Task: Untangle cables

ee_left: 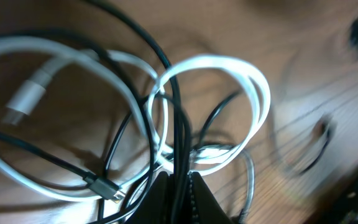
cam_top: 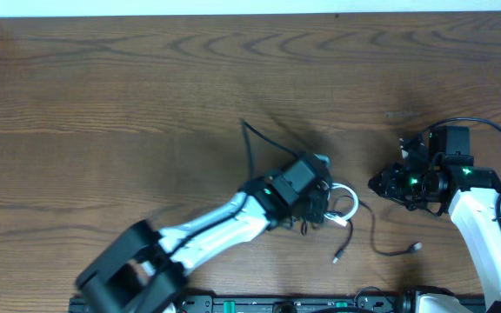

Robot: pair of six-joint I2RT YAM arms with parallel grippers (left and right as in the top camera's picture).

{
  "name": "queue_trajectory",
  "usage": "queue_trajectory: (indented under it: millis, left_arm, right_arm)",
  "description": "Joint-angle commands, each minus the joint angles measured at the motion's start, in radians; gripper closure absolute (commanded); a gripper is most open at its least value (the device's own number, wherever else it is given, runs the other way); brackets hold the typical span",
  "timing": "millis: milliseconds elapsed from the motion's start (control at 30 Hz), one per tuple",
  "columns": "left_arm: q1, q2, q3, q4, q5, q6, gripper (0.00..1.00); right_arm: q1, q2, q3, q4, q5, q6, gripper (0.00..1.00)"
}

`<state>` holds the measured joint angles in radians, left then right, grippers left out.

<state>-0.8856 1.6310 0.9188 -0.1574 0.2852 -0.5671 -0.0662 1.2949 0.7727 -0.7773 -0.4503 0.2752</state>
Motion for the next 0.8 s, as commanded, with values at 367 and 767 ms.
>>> queue_trajectory:
  millis: [367, 767]
  left_arm:
    - [0.148, -0.371, 0.009, -0.005, 0.205, 0.042, 0.92]
    - [0.149, -0.37, 0.009, -0.029, 0.201, 0.066, 0.92]
  right_arm:
    - [0.032, -0.006, -0.002, 0.161, -0.534, -0.142, 0.55]
    - [0.139, -0.006, -0.002, 0.317, -0.543, -0.142, 0.55]
